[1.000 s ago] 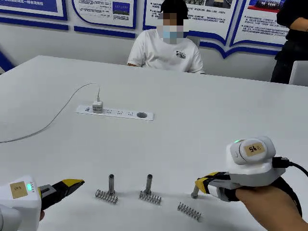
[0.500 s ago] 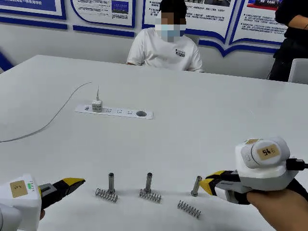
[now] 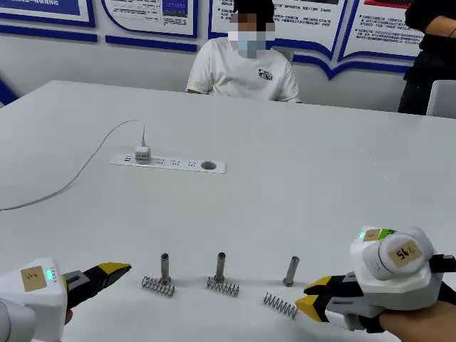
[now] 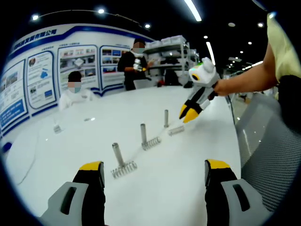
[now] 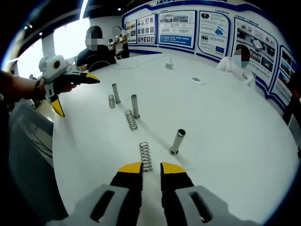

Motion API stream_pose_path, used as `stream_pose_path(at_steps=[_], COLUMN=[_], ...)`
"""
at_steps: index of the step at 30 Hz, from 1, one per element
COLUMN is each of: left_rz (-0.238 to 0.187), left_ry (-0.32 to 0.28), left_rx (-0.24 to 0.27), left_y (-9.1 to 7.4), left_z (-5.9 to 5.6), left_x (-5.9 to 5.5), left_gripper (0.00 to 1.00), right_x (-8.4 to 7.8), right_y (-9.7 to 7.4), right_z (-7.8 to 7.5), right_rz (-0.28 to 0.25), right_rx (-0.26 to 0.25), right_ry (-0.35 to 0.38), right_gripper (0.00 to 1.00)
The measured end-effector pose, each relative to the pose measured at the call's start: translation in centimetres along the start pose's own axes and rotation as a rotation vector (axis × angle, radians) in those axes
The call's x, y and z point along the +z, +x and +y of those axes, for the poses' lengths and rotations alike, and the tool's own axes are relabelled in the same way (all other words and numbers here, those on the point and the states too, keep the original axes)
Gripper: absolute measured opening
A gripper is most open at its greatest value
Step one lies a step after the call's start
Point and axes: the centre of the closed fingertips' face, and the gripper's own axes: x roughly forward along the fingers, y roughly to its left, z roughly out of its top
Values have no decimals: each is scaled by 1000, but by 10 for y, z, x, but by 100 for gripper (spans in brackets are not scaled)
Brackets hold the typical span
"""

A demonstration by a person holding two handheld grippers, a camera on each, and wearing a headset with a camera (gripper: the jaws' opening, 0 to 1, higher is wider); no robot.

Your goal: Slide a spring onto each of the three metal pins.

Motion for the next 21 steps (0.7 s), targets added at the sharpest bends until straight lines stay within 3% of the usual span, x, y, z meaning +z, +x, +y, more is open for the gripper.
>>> stream_pose_path(at_steps=[10, 21], left_rz=[11, 18], left_ry=[-3, -6], left_rx=[-8, -24], left_y=[1, 5], left_z=[-5, -12], left_x=[-2, -4], left_gripper=[89, 88], right_x=[-13, -15], right_y=[16, 24], right_z=[5, 4], right_rz=[60, 65], right_rx=[31, 51], right_ry=[-42, -36], right_gripper=[16, 14])
